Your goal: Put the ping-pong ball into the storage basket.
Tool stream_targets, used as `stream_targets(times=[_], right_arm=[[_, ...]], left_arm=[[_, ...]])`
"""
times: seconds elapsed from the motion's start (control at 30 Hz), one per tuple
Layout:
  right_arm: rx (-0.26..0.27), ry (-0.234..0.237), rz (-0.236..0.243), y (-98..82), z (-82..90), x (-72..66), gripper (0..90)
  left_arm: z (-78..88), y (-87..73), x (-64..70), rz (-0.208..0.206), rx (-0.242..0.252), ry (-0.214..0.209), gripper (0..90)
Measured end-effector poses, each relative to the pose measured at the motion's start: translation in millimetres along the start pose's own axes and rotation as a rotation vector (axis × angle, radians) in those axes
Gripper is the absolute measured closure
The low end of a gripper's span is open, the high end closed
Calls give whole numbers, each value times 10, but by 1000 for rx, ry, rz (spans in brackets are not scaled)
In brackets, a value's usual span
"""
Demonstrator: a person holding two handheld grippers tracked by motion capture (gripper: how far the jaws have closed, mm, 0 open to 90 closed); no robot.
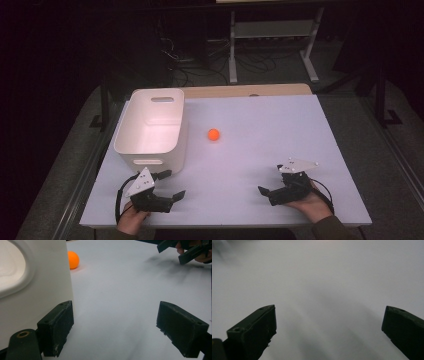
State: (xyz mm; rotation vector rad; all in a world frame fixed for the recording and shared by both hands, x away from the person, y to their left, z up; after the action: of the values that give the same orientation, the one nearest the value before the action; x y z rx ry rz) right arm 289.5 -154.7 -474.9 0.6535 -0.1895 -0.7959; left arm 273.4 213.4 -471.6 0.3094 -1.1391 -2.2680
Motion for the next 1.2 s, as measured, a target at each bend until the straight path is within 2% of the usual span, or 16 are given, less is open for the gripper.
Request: stream_targets(times=[0.87,1.2], right_arm=[[-1,13,12,119,-38,-27,0],[8,11,6,155,-40,14,0]], left_arm=[[3,0,4,-3,6,-4,141],[3,0,3,-6,5,-3,141]])
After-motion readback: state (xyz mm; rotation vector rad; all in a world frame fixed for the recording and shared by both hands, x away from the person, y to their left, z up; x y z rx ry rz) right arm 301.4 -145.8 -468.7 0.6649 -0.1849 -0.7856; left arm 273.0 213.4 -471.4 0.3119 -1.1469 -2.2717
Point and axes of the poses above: each handheld gripper's, and its own axes: z roughly backward along the jaws, y roughly out of its top, x roughly to its right, the point moved 5 cm from there along -z, roughly forward along the jaws, and after that the axes turned 14 degrees about -x, right-handed, at the moved point
